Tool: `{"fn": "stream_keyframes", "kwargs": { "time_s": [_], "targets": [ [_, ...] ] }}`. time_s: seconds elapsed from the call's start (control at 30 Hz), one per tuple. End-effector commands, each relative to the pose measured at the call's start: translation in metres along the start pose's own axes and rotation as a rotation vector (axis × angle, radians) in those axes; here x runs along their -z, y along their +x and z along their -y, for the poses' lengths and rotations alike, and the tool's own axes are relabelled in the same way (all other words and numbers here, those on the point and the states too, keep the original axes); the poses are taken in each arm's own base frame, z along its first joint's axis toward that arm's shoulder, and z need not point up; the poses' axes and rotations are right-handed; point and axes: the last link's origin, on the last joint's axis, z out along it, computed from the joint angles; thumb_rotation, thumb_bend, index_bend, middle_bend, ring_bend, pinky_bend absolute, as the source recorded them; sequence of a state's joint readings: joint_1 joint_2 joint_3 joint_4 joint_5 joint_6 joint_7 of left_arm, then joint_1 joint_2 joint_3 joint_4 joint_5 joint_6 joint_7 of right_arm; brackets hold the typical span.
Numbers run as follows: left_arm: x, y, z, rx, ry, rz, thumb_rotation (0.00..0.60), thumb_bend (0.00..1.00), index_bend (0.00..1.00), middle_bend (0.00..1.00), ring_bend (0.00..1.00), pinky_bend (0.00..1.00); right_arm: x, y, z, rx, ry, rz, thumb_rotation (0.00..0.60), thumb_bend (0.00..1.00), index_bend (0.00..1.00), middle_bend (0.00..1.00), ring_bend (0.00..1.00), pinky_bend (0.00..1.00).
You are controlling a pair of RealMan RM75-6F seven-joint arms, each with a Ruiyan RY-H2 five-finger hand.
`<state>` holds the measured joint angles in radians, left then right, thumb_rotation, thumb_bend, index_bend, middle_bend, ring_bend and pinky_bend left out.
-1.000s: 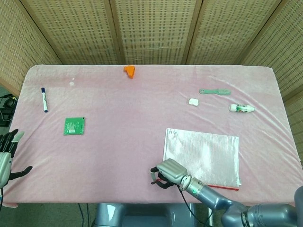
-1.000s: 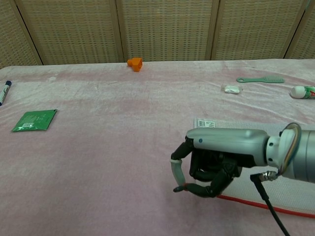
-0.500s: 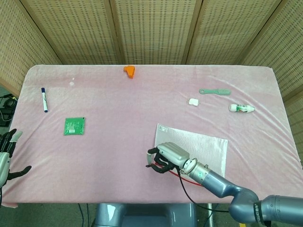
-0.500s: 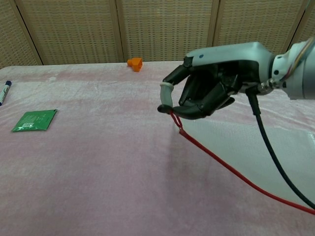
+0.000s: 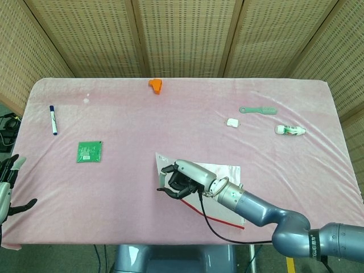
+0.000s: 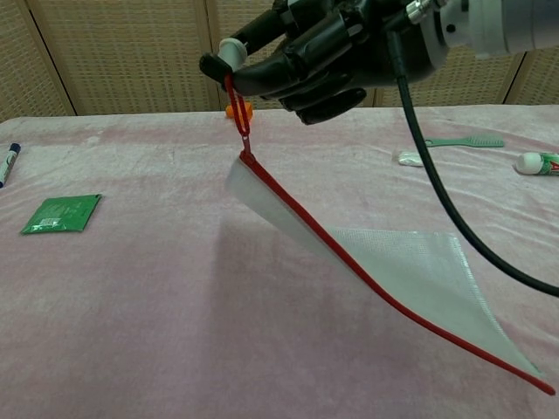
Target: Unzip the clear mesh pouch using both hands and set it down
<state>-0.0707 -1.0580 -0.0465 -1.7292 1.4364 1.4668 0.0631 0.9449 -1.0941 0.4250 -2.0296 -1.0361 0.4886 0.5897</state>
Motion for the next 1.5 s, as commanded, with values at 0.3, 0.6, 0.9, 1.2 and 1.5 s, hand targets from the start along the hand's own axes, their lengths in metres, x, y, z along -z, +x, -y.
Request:
{"fn": "stream_keyframes", "kwargs": {
  "time_s": [0.3, 0.6, 0.9, 1.2, 1.5],
  "targets": [
    [-0.009, -0.002, -0.002, 0.012, -0.051, -0.019, 0.6, 0.0, 0.0, 0.0, 0.0, 0.0, -0.019, 0.001, 0.012, -0.069, -0.014, -0.001, 0.6, 0.75, 0.81, 1.0, 0.98, 1.0],
    [-0.061, -0.031, -0.047, 0.219, -0.384, 0.061, 0.6, 0.0, 0.0, 0.4, 0.4, 0.4, -0.018, -0.002, -0.008, -0.108, -0.044, -0.047, 0.6, 0.74, 0.81, 1.0, 0.98, 1.0],
    [-0.115, -0.06, -0.12, 0.343, -0.639, 0.126, 0.6, 0.0, 0.05, 0.83, 0.79, 0.9, -0.014, 0.001, -0.01, -0.1, -0.052, -0.077, 0.6, 0.74, 0.81, 1.0, 0.98, 1.0],
    [-0.128, -0.076, -0.176, 0.366, -0.749, 0.218, 0.6, 0.0, 0.12, 0.84, 0.8, 0.91, -0.015, 0.004, -0.011, -0.092, -0.065, -0.102, 0.6, 0.74, 0.81, 1.0, 0.98, 1.0],
    [-0.125, -0.085, -0.213, 0.482, -0.784, 0.292, 0.6, 0.0, 0.18, 0.84, 0.8, 0.91, -0.015, 0.009, -0.011, -0.093, -0.07, -0.121, 0.6, 0.74, 0.81, 1.0, 0.98, 1.0]
  ]
}}
